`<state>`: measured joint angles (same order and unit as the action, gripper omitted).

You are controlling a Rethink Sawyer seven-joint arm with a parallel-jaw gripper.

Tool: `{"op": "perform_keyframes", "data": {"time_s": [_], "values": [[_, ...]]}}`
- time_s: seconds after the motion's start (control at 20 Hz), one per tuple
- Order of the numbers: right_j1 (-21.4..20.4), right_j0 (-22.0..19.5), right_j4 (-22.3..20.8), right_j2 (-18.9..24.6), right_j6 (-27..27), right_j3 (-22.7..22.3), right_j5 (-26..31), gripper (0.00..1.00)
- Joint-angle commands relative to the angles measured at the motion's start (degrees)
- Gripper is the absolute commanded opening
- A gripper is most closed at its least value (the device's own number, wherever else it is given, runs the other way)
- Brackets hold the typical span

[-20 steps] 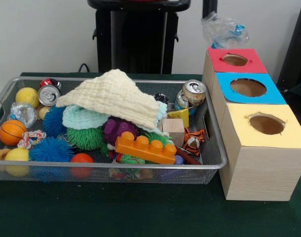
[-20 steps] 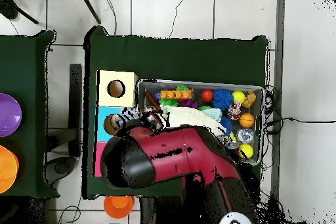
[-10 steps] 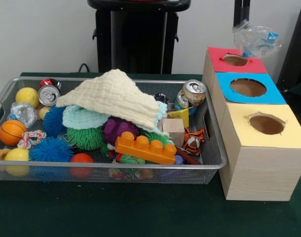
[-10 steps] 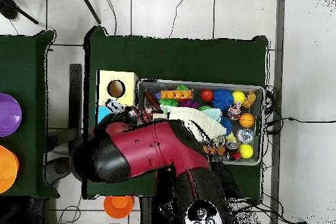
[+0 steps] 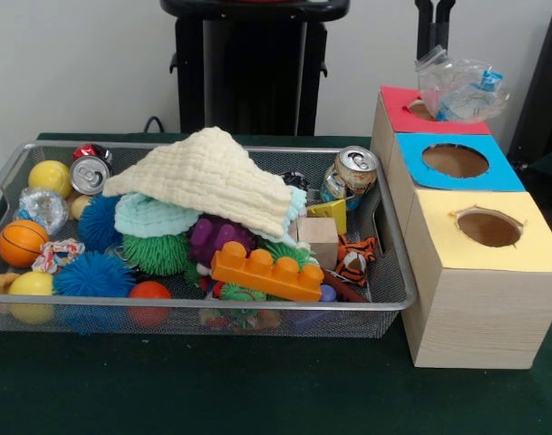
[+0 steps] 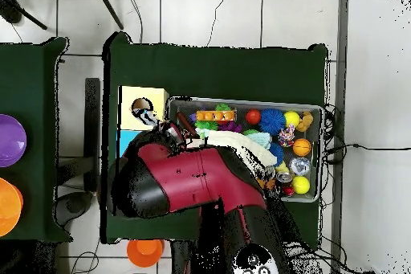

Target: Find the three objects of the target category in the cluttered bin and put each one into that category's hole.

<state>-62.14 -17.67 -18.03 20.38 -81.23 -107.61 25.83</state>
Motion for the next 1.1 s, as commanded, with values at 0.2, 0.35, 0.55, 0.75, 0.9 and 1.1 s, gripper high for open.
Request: {"op": "perform_keyframes", "data": {"time_s": [0.2,0.35,0.55,0.75,0.9,1.1], "values": [[3.25,3.46,-1.95,-7.90,-13.31,3.64,-1.88,0.00],[4.18,3.33,-0.46,-7.37,-12.16,2.54,-3.08,0.00],[5.10,3.00,1.07,-6.47,-11.42,1.41,-4.48,0.00],[6.53,3.43,1.33,-6.57,-12.08,0.92,-6.37,0.00],[7.53,3.53,1.50,-6.53,-12.35,0.69,-8.13,0.00],[8.45,2.83,2.26,-5.44,-11.81,0.10,-9.69,0.00]]}}
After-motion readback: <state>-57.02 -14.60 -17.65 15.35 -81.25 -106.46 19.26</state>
